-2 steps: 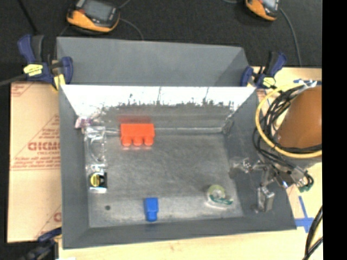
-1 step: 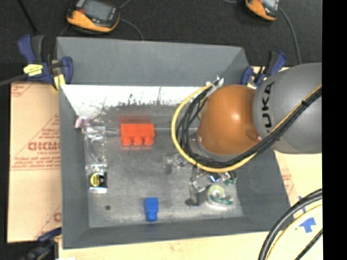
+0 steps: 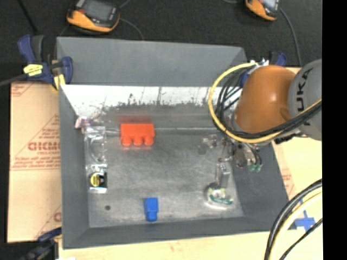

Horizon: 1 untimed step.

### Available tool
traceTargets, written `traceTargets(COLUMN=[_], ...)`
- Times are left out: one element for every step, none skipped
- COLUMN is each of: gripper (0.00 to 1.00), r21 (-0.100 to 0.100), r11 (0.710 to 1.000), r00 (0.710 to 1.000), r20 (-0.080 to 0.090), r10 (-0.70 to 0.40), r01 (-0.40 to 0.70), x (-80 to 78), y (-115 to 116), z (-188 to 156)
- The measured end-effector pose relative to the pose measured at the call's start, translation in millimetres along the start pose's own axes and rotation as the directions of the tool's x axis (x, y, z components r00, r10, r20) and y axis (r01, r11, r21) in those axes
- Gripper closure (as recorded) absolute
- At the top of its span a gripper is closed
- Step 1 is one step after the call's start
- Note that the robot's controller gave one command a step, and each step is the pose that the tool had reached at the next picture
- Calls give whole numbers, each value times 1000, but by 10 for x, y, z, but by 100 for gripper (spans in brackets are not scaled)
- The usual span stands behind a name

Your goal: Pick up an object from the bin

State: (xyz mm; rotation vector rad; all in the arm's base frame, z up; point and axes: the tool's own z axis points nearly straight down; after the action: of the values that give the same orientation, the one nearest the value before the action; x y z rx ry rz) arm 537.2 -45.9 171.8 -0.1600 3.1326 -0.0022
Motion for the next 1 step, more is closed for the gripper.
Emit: traceTargets(gripper=[0], r21=[-1], r11=[998], r00=[998], r20=[-9], r10=[-68], r01=[68], x=[443], y=[-417], z=[565])
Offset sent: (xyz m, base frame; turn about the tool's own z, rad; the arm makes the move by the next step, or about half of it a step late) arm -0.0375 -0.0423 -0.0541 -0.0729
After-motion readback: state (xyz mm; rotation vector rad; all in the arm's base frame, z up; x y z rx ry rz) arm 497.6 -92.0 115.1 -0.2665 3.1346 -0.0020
